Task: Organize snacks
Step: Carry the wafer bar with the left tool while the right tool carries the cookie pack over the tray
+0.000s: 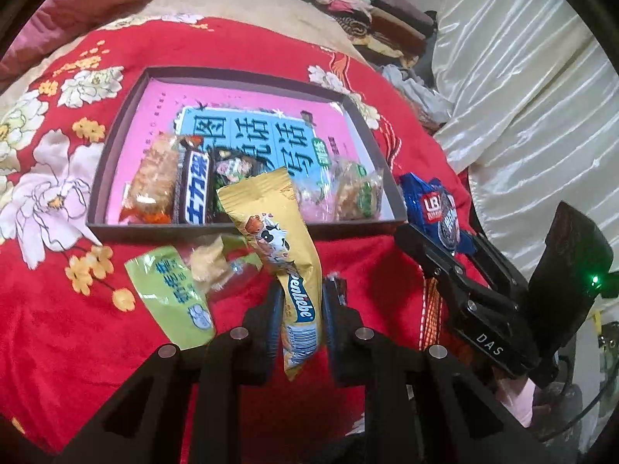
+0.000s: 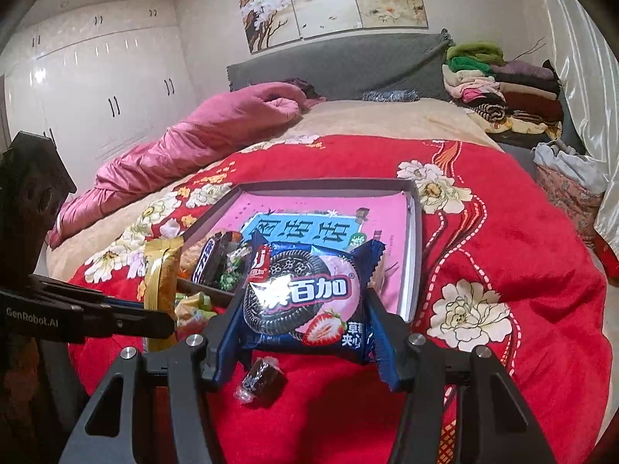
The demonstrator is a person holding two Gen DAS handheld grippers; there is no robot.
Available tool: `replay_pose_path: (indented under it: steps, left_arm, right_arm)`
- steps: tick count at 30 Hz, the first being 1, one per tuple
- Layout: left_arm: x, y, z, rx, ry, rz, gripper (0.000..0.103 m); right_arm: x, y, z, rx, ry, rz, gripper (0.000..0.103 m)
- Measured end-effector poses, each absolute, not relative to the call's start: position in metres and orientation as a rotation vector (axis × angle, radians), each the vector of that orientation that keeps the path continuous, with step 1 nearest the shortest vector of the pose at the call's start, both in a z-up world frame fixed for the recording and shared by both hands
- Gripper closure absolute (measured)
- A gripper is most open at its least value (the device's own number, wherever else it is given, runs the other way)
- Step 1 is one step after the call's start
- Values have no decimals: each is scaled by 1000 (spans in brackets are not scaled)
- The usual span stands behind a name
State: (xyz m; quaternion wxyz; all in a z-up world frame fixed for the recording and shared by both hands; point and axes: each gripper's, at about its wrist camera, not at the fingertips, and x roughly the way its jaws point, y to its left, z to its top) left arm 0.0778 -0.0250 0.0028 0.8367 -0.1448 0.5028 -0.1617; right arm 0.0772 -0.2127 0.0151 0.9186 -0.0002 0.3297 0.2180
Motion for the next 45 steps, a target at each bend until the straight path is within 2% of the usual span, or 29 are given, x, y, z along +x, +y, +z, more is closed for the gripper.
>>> replay_pose_path:
  steps: [17, 45]
  left_arm:
    - [121, 4, 19, -355, 979, -277, 83]
    - [165, 9, -9, -279, 988, -193, 83]
  right_arm:
    - [90, -211, 17, 20, 646, 424, 46]
    - [121, -165, 4, -79, 658, 493, 46]
